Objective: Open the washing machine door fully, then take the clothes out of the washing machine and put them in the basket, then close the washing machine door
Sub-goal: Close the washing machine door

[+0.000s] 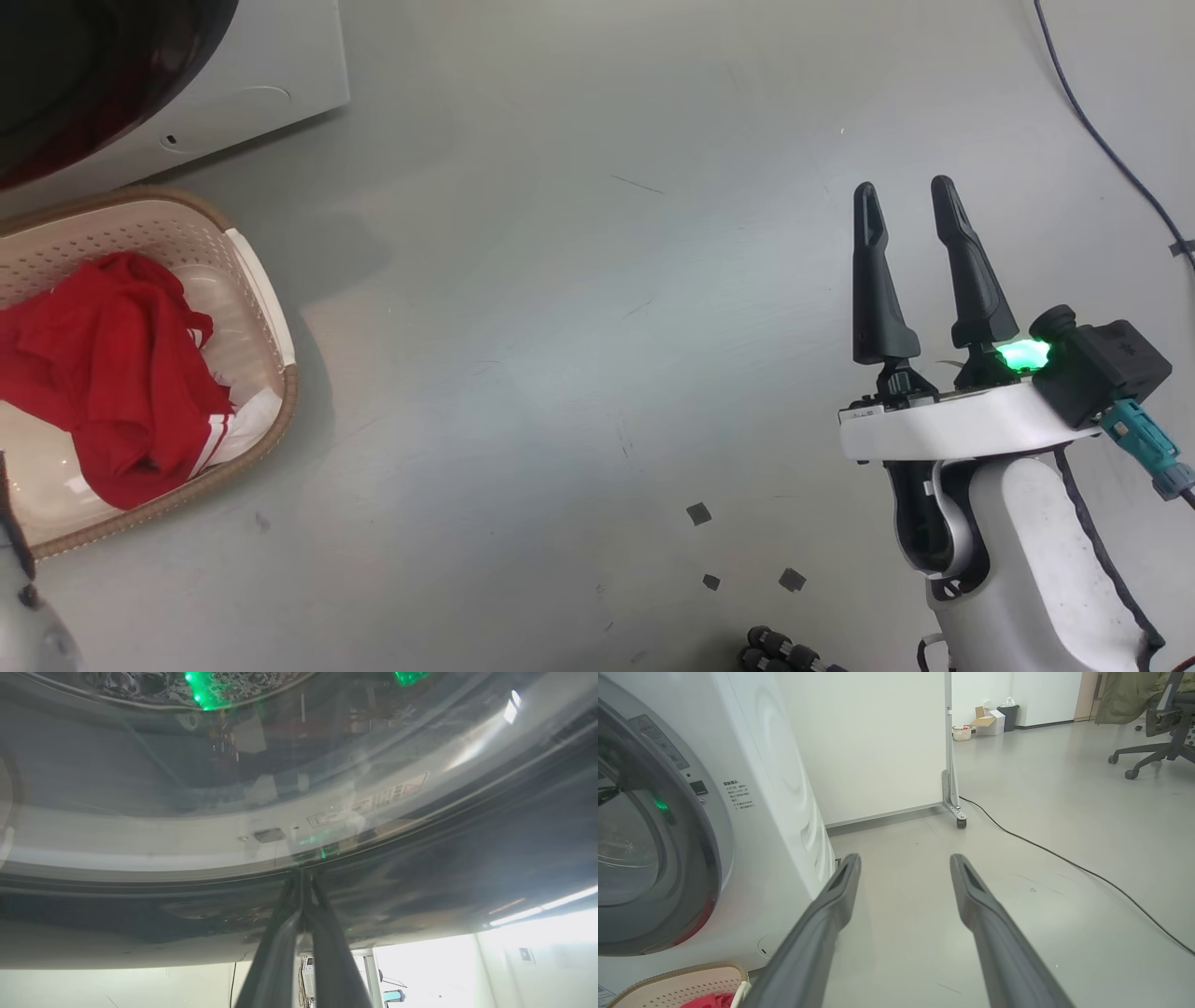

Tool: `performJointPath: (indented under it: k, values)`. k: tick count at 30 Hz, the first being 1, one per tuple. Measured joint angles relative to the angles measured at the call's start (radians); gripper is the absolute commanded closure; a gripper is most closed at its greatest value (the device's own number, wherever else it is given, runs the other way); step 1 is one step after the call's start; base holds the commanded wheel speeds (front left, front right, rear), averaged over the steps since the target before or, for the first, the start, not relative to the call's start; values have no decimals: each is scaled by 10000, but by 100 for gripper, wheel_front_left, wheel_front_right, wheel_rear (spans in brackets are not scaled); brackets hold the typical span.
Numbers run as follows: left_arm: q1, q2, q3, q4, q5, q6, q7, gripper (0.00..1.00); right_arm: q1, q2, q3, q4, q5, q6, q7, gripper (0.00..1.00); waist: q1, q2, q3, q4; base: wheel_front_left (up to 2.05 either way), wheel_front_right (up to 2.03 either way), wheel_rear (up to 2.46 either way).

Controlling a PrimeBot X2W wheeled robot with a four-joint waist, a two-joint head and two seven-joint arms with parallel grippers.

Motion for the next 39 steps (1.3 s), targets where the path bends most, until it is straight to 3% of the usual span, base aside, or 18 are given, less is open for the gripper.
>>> performJointPath:
  k: [9, 16, 26, 39]
  values:
    - [231, -564, -224, 249, -334, -803, 314, 100, 1, 0, -128, 125, -301, -54, 0, 0, 0, 0, -220, 349, 0, 0, 0]
    - [1129, -1076, -84, 148, -915, -1147, 372, 100, 29, -2, -226, 305, -757, 84, 0, 0, 0, 0, -458, 799, 0, 0, 0]
    - [2621, -1743, 46, -694, -1432, -1235, 399, 100, 123, -8, -297, 537, -1262, 295, 0, 0, 0, 0, -786, 1730, 0, 0, 0]
    - [5196, -2013, 236, -2815, -2027, -1235, 35, 100, 360, -15, -395, 834, -1569, 397, 2, 0, 0, 0, -1480, 2877, 0, 0, 0]
